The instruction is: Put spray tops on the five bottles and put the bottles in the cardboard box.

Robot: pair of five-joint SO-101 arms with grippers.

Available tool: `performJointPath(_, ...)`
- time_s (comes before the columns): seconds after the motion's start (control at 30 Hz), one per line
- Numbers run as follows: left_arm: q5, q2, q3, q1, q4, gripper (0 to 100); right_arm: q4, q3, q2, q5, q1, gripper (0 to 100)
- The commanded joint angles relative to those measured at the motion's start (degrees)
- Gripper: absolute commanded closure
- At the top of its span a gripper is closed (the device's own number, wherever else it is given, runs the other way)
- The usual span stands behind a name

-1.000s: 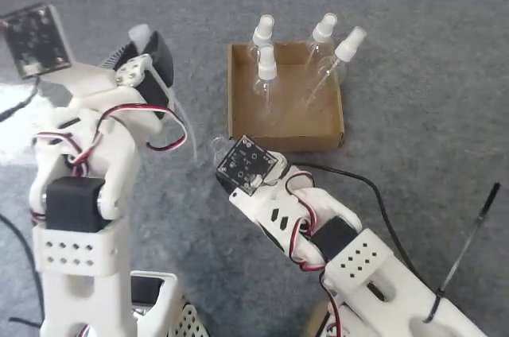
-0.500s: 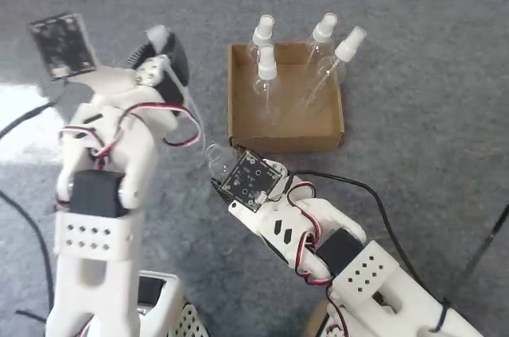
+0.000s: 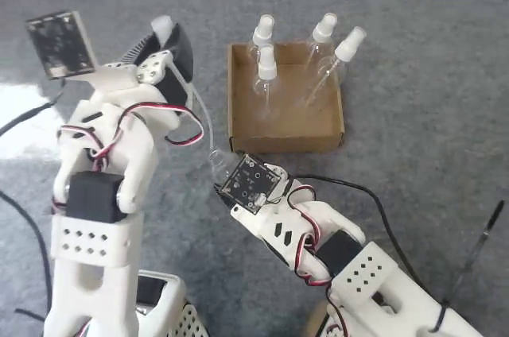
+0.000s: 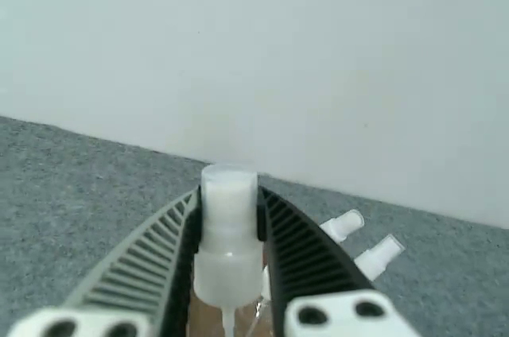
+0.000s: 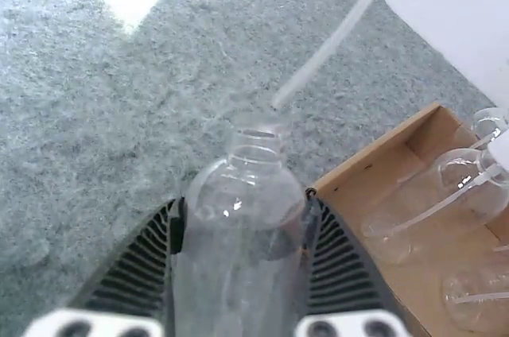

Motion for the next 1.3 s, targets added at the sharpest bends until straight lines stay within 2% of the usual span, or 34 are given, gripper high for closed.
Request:
performJointPath(0.0,0.18,-1.67,-1.89,-0.18,1.23,99,-1.01,-0.53,-2.07,-0.62,-0.31,99.3)
performJointPath(0.3,0.35,-1.67,5.67,0.26,-1.14,99,-1.1,-0.53,-2.42,-0.62,-0.22,99.3)
performJointPath(0.6,0.26,-1.76,12.44,5.36,1.41,99,-1.19,-0.44,-2.42,-0.79,0.66,99.3)
performJointPath(0.73,0.0,-1.76,12.0,4.04,5.27,99,-2.42,-0.88,-2.42,-6.07,5.05,99.3)
performJointPath(0.8,-2.02,-1.76,11.82,3.96,6.86,99,-5.49,-0.44,-2.42,-9.49,6.55,99.3)
performJointPath(0.9,-6.86,-1.76,11.91,6.95,8.88,99,-7.78,-0.44,-1.89,-10.37,6.02,99.3)
performJointPath(1.03,-7.74,-1.76,13.32,11.52,10.9,99,-8.22,0.18,-1.98,-10.37,4.62,99.3)
performJointPath(1.27,-10.73,-1.76,18.24,11.6,11.08,99,-7.78,2.29,-2.42,-10.29,4.44,99.3)
